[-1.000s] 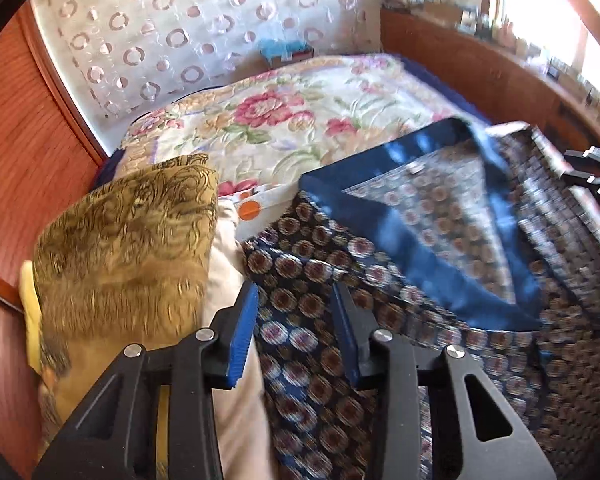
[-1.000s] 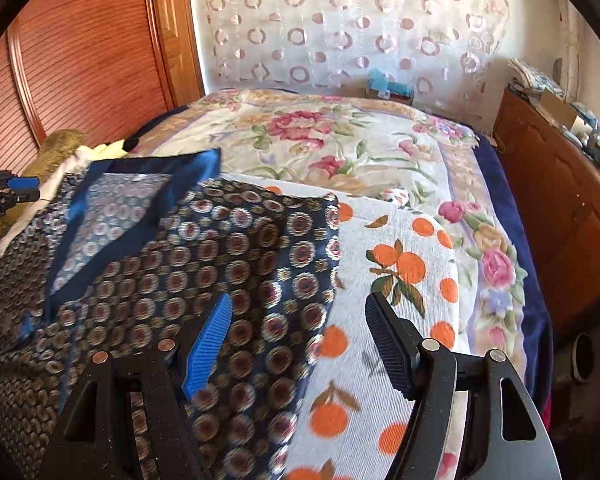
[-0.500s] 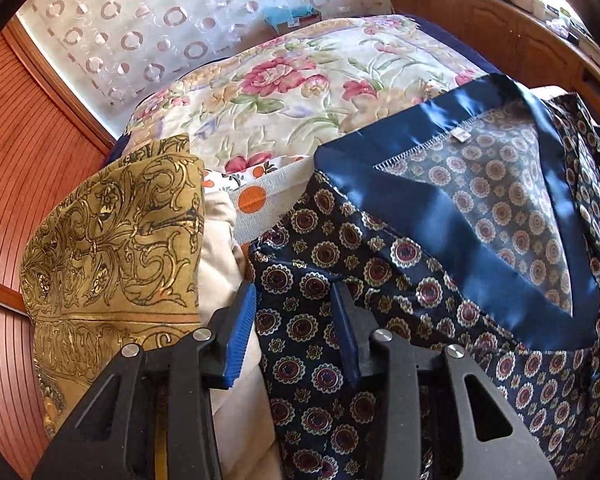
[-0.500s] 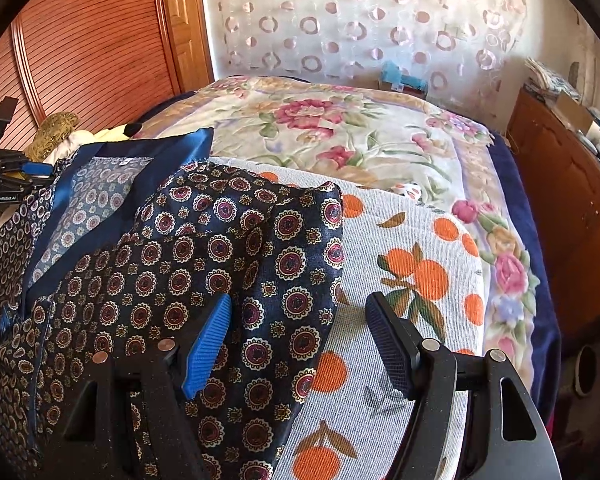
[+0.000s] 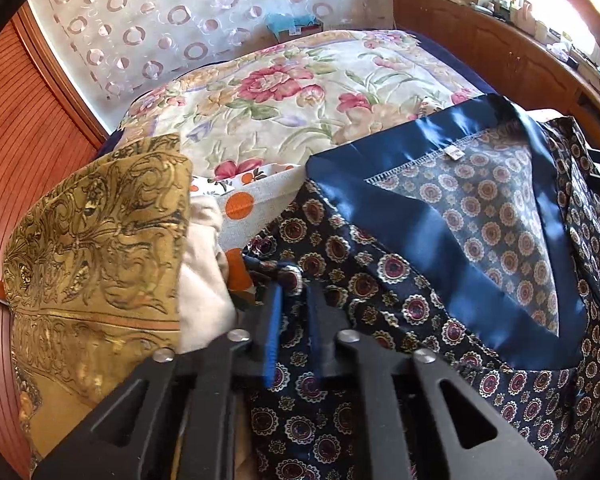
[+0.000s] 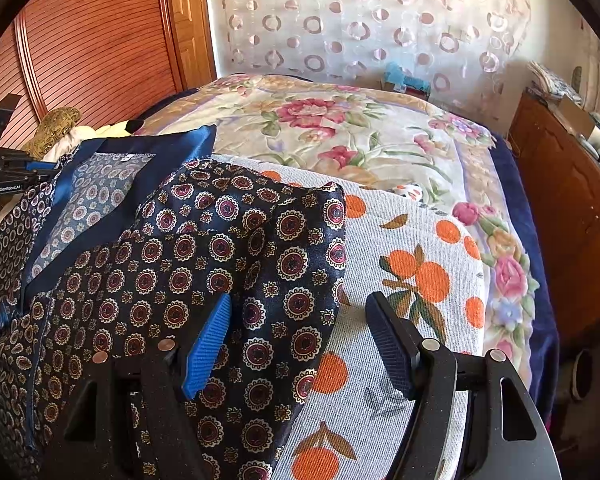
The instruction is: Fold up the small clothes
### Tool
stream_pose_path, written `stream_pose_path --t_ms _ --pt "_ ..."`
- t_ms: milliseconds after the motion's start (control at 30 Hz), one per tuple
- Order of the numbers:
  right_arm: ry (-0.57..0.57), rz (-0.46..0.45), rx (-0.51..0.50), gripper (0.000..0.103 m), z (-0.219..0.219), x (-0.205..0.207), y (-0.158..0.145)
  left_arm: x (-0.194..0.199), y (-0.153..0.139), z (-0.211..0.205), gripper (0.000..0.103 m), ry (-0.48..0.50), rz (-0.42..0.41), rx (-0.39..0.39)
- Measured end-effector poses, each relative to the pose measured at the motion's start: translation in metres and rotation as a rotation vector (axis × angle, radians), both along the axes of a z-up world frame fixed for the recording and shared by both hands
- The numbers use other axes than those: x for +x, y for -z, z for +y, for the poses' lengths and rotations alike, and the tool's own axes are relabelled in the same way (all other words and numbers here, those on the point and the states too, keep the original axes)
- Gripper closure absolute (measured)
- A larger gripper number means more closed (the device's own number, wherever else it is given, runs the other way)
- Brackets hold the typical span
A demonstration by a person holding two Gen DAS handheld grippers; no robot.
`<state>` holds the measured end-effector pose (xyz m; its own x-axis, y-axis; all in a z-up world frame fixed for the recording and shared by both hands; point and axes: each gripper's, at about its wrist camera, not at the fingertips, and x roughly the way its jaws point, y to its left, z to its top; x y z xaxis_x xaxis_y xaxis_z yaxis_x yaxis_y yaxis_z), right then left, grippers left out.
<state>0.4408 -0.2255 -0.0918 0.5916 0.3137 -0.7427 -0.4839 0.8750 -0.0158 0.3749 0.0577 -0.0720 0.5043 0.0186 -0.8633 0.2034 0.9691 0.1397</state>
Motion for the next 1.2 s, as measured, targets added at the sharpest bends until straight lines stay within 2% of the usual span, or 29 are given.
stream_pose_path --t_ms 133,300,367,467,533,600,633,767,967,1200 --pt "0.002 0.015 0.008 0.032 -0.001 0.005 -0.002 -0.004 0.001 -0.007 0.099 0.015 -0.014 0.035" --pt "0.008 0.034 0.009 0.032 0.004 0.011 -0.004 -0.013 -0.011 -0.003 0.100 0.018 -0.047 0.014" --pt "0.017 0.036 0.008 0.036 0.005 0.017 -0.005 -0.018 -0.020 -0.002 0.101 0.026 -0.071 0.005" --pt "0.037 0.039 0.011 0.052 0.007 0.026 -0.007 -0.026 -0.033 -0.003 0.101 0.032 -0.104 -0.006" --pt "0.049 0.039 0.016 0.069 0.008 0.029 -0.008 -0.030 -0.040 -0.004 0.101 0.036 -0.120 -0.016" --pt "0.059 0.043 0.019 0.096 0.009 0.029 -0.008 -0.037 -0.048 -0.004 0.101 0.043 -0.144 -0.029" --pt "0.064 0.041 0.025 0.099 0.009 0.028 -0.010 -0.041 -0.052 -0.005 0.101 0.047 -0.155 -0.033" --pt "0.057 -0.013 0.066 0.100 0.010 0.003 -0.027 -0.066 -0.069 -0.005 0.101 0.064 -0.202 -0.059" --pt "0.017 -0.098 0.073 0.101 0.012 -0.064 -0.054 -0.118 -0.090 -0.002 0.101 0.081 -0.271 -0.094" --pt "-0.002 -0.133 0.084 0.101 -0.002 -0.150 -0.062 -0.188 -0.095 0.005 0.101 0.096 -0.332 -0.131"
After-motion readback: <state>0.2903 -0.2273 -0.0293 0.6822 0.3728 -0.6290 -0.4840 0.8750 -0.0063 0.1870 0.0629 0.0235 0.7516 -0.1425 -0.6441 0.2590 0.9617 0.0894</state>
